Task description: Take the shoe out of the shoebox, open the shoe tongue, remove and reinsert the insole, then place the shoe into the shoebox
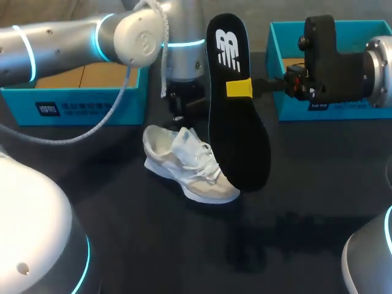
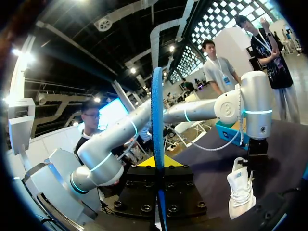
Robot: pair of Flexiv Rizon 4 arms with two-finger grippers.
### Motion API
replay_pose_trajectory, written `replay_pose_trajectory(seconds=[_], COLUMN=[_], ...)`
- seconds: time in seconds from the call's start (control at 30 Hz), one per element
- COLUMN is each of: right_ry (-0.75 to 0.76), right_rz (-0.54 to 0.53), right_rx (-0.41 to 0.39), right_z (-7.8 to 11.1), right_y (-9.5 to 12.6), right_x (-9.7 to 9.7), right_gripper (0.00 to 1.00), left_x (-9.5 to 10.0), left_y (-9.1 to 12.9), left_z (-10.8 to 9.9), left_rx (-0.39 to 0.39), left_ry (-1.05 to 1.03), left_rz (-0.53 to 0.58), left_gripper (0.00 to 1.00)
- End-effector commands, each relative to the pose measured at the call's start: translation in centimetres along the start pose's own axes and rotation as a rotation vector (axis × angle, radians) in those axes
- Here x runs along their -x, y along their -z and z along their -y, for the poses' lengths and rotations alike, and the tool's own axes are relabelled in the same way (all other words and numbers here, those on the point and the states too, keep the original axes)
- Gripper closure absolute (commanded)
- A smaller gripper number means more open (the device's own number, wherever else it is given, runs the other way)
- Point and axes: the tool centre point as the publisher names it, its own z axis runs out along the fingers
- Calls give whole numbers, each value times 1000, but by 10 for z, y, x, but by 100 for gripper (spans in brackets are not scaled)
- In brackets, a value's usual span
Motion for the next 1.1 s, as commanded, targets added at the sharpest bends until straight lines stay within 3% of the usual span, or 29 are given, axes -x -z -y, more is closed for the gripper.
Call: replay_pose_trajectory(seconds=[0.03,0.23,0.53,1.1], right_ry=[-2,-2,-2,-2], right_rz=[2,2,2,2], right_rx=[-3,-3,-3,-3], right_z=[-2,-2,-2,-2], right_y=[-5,-5,-5,-5], right_x=[2,2,2,2], right_gripper=[100,100,100,100], left_x=[6,8,-1,-1], left_y=[9,22,40,40], left_z=[8,9,17,17], left_rx=[248,273,190,190], left_ry=[-327,-501,-768,-768], left_rz=[-136,-102,-92,-92], left_gripper=[100,100,100,100])
